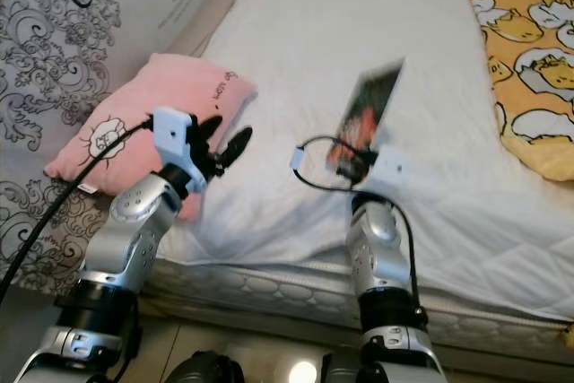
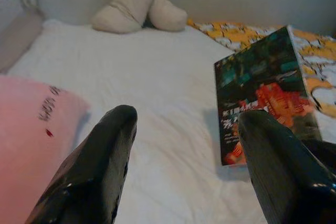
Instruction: Clean up the room
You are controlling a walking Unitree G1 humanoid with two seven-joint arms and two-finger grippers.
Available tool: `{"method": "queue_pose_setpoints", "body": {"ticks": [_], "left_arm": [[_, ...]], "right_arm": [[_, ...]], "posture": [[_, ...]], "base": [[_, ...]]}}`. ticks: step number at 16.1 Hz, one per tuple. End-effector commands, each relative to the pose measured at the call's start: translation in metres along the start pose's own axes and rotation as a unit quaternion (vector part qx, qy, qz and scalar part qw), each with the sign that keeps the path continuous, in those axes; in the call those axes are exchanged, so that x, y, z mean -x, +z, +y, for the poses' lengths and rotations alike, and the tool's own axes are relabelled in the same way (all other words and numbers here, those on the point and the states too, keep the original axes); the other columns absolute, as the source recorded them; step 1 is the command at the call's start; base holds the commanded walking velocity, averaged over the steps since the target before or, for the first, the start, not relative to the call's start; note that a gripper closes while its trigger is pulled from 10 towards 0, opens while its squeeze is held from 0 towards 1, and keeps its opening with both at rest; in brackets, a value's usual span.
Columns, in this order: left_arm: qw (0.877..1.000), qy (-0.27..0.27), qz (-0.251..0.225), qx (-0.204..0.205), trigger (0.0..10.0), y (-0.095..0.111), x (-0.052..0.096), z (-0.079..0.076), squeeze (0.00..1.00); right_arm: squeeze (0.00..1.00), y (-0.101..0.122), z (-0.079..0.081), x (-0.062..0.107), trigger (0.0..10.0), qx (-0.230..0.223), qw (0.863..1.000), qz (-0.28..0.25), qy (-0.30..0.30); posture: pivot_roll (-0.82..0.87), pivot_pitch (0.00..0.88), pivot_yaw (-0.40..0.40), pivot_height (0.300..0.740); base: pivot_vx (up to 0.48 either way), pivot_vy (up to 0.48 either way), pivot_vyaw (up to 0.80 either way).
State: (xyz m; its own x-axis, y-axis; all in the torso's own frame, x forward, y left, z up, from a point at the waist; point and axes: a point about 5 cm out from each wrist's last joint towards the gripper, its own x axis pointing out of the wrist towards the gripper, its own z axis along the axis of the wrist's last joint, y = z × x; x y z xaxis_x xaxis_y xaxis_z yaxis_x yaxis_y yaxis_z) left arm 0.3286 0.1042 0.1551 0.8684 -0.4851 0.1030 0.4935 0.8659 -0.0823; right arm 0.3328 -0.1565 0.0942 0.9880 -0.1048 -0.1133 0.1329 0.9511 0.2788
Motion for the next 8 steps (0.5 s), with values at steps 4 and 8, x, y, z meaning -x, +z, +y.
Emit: {"method": "queue_pose_setpoints", "body": {"ticks": [4, 8], "left_arm": [[1.0, -0.017, 0.002, -0.008, 10.0, -0.002, -0.002, -0.007, 0.0], [0.999, -0.033, 0.004, -0.021, 10.0, -0.003, -0.002, -0.012, 0.0]], "right_arm": [[0.0, -0.007, 0.0, 0.001, 0.0, -0.084, 0.996, 0.038, -0.02], [0.0, -0.055, -0.013, 0.021, 0.0, -0.163, 0.973, 0.148, -0.07]], "posture": [[-0.12, 0.016, 0.075, 0.715], [-0.12, 0.029, 0.082, 0.715]], "base": [[0.0, 0.0, 0.0], [0.0, 0.0, 0.0]]}}
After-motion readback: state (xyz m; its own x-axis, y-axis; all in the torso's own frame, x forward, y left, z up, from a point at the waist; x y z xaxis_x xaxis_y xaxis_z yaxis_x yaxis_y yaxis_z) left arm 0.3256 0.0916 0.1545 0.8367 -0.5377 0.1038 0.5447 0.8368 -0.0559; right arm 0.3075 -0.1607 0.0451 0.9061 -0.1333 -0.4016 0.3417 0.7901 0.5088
